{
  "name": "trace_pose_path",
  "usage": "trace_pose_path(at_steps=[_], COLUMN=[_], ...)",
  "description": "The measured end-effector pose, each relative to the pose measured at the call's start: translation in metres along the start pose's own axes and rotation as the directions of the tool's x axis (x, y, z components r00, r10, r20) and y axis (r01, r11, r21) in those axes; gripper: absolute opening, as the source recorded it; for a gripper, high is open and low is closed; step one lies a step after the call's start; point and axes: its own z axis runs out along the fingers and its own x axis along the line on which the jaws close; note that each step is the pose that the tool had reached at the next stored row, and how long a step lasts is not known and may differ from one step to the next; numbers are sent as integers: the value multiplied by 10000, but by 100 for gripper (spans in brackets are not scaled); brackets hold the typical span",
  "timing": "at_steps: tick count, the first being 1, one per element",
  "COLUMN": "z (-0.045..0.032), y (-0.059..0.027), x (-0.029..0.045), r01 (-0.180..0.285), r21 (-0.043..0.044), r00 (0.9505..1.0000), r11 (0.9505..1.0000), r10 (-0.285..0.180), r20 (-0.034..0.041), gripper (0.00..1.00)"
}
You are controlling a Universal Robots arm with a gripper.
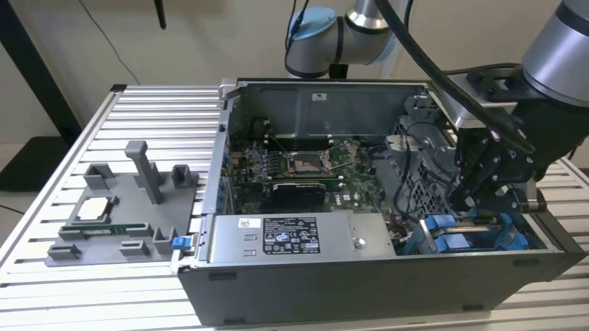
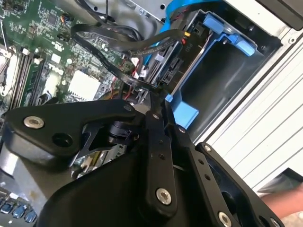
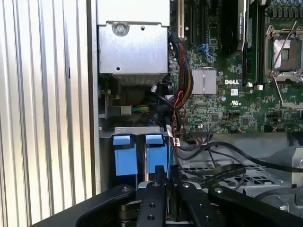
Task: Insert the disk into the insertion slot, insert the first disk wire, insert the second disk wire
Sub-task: 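Insert the first disk wire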
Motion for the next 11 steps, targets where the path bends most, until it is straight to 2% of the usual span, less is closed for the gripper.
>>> trace_pose_path(at_steps=[7,11], z=[63,99], y=[-82,-118], x=[3,5], r01=[204,364], r21=[116,138], r00=[9998,9993], r11=[9997,9992], r10=[-204,-364], r20=[-31,-39], gripper=[0,0])
